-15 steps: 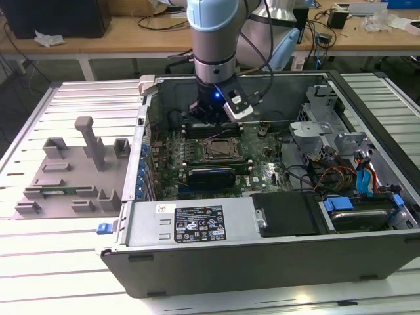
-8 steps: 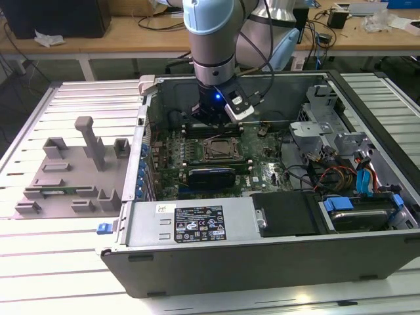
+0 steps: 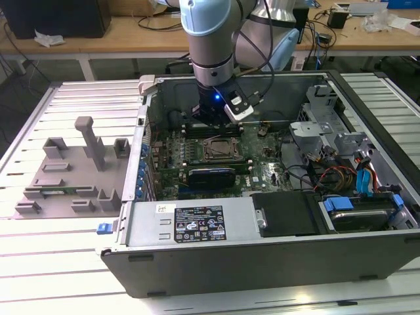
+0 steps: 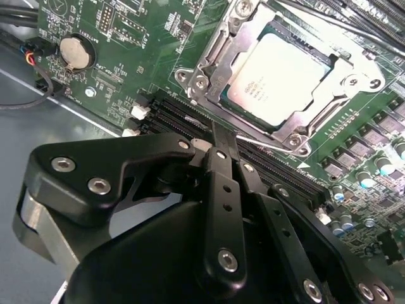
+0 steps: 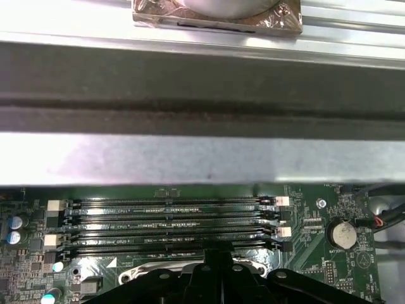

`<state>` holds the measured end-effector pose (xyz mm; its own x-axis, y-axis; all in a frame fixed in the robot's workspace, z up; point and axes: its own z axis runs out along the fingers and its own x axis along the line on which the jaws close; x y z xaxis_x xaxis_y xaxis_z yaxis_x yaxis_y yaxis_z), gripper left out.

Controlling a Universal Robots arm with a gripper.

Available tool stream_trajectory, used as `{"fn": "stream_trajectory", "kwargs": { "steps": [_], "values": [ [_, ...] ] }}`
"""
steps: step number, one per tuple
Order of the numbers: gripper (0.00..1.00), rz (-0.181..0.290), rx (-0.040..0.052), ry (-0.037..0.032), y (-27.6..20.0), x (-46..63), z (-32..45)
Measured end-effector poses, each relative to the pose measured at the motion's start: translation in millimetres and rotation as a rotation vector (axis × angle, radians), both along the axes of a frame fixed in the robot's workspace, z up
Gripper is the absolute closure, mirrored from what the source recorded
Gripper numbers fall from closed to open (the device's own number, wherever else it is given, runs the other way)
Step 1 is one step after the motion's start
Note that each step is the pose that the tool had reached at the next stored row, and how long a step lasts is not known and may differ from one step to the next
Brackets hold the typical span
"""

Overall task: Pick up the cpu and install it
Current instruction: 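Install the first cpu locking lever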

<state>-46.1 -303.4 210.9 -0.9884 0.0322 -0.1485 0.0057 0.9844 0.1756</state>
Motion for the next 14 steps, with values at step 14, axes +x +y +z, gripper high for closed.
{"fn": "stream_trajectory", "kwargs": {
  "steps": [14],
  "values": [
    [0.89, -0.078, 0.0000, 0.0000, 3.6, -8.8, -1.0]
  ]
}}
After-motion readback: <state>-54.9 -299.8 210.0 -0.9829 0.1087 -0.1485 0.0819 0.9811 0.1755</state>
